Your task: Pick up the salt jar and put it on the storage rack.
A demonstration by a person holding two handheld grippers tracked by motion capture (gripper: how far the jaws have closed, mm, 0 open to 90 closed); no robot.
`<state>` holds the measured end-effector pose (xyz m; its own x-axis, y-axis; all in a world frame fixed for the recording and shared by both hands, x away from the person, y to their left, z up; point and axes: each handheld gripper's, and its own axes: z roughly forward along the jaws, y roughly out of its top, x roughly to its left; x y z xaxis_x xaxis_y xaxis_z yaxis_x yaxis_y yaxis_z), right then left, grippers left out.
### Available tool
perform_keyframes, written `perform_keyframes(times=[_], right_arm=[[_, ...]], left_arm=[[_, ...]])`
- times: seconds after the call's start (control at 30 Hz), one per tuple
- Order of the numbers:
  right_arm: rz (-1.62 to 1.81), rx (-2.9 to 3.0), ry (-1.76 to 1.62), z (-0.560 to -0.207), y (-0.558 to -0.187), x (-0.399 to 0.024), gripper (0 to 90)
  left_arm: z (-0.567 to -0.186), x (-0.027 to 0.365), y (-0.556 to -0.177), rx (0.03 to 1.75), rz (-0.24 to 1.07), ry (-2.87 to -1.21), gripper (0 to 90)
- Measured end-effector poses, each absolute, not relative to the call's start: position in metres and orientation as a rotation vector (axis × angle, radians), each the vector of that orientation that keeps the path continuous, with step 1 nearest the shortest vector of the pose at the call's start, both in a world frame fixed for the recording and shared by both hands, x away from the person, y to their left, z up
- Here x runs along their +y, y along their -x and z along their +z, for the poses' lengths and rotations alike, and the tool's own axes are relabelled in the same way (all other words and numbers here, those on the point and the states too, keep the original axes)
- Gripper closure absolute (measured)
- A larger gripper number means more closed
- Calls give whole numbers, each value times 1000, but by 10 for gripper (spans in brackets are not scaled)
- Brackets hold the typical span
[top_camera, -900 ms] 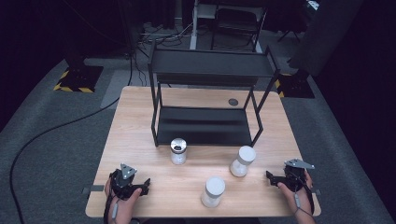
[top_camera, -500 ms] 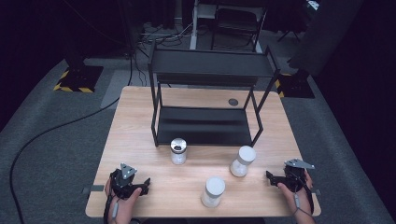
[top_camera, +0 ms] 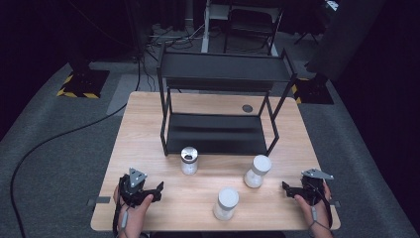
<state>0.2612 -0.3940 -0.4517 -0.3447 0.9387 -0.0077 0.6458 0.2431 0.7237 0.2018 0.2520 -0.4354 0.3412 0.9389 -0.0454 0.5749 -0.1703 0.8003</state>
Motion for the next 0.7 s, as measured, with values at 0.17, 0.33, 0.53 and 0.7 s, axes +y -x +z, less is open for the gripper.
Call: perform_keyframes(times=[0.17, 0.33, 0.53, 0.7], right_arm=[[881, 2077, -1446, -452, -261, -394, 11], [881, 2078, -1446, -452, -261, -394, 10], [881, 2077, -1446, -452, -261, -393, 10], [881, 2077, -1446, -452, -262, -393, 10]], left_arm=[[-431, 250, -198, 1311, 637, -1816, 50], [-429, 248, -194, 1297, 661, -1767, 50], [-428, 248, -187, 1257, 695, -1702, 50], [-424, 246, -183, 1226, 714, -1665, 50]])
